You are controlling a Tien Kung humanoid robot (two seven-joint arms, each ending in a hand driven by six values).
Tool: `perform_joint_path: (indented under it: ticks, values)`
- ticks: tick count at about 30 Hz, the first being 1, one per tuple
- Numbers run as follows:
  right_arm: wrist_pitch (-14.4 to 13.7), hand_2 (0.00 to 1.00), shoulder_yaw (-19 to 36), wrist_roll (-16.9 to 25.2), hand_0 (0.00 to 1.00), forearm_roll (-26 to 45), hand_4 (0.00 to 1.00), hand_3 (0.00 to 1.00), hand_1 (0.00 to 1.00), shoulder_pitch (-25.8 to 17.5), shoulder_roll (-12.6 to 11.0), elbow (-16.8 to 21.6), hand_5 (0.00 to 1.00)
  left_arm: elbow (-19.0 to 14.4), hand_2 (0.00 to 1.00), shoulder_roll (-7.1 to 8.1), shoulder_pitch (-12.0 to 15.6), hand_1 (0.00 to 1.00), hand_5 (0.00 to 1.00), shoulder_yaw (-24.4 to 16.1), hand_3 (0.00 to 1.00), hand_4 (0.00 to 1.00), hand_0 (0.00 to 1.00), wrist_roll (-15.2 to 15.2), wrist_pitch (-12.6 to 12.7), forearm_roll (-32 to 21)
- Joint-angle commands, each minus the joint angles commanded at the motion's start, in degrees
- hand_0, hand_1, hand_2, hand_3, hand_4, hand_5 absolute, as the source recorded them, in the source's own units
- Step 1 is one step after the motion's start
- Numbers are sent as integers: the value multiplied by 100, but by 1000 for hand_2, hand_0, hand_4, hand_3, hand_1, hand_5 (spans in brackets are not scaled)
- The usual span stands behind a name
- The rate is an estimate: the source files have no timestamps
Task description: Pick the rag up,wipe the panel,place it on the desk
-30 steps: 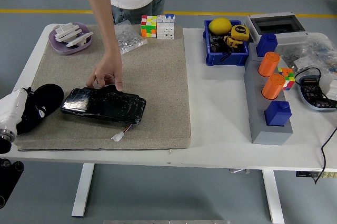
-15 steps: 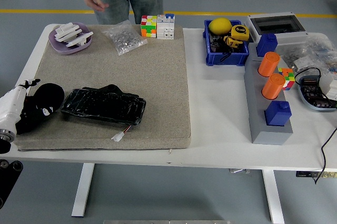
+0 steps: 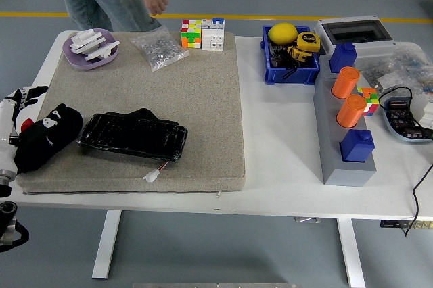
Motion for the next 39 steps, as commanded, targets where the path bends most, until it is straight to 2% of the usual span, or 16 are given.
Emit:
perform_joint_path:
  ticks: [2, 3, 6, 8, 9, 11, 13, 15, 25, 39]
  values:
    - [2, 658, 1, 1, 529, 1, 972, 564, 570, -2, 7, 0, 430, -14, 643, -31, 0, 714, 333, 8, 563, 653, 663, -162, -143, -466]
    - [3, 658, 0, 1, 527, 0, 971, 564, 570, -2, 8, 0, 429, -16, 616, -39, -1, 688, 343, 11, 551, 649, 628, -191, -187, -618]
    - [4, 658, 7, 3, 527, 3, 971, 564, 570, 0, 22, 0, 429, 15, 616, -93, -22, 688, 343, 73, 551, 649, 628, -333, -477, -1257]
    - [4, 658, 7, 4, 527, 5, 971, 564, 570, 5, 27, 0, 429, 15, 616, -131, -24, 688, 343, 115, 551, 649, 628, -355, -707, -1728]
    - [3, 658, 7, 4, 528, 9, 971, 564, 569, 7, 28, 0, 428, 11, 597, -144, -22, 658, 331, 125, 555, 657, 565, -349, -802, -1941]
    - [1, 658, 0, 5, 528, 21, 971, 564, 569, 6, 33, 0, 428, -19, 597, -178, -14, 658, 331, 152, 555, 657, 565, -337, -992, -2412]
    - [-3, 658, -17, 4, 528, 36, 971, 564, 569, 2, 38, 0, 428, -62, 597, -209, -5, 658, 331, 156, 555, 657, 565, -312, -1123, -2816]
    - [-8, 658, -28, 1, 528, 48, 970, 563, 569, -3, 40, 0, 426, -104, 597, -230, 2, 651, 322, 153, 559, 665, 559, -310, -1184, -2978]
    - [-58, 658, -54, -5, 528, 96, 970, 564, 570, -11, 39, 0, 425, -204, 596, -265, 32, 643, 312, 149, 556, 674, 555, -247, -1261, -3186]
    - [-156, 657, -623, -37, 520, 697, 966, 563, 568, -55, 56, 0, 422, -232, 596, -170, 82, 641, 292, 15, 564, 699, 567, -158, -1242, -2878]
